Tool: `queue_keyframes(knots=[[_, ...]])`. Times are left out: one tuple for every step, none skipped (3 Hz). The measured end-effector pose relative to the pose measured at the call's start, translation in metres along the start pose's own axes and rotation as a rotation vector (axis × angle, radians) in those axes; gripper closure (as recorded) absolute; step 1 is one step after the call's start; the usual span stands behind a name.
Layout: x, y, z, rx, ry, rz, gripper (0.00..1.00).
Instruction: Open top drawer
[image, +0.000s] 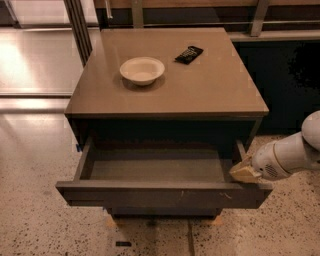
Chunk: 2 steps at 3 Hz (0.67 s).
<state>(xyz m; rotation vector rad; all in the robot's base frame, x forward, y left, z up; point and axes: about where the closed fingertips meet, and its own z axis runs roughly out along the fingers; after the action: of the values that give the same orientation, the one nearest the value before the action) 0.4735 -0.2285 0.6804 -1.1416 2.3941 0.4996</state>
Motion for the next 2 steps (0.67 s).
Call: queue_keyframes(knots=[[-0.024,-0.018,-0.017,0.118,-0.069,-0.006,1.0],[-0.052,-0.041,-0.04,0.283,-0.122,-0.027,1.0]])
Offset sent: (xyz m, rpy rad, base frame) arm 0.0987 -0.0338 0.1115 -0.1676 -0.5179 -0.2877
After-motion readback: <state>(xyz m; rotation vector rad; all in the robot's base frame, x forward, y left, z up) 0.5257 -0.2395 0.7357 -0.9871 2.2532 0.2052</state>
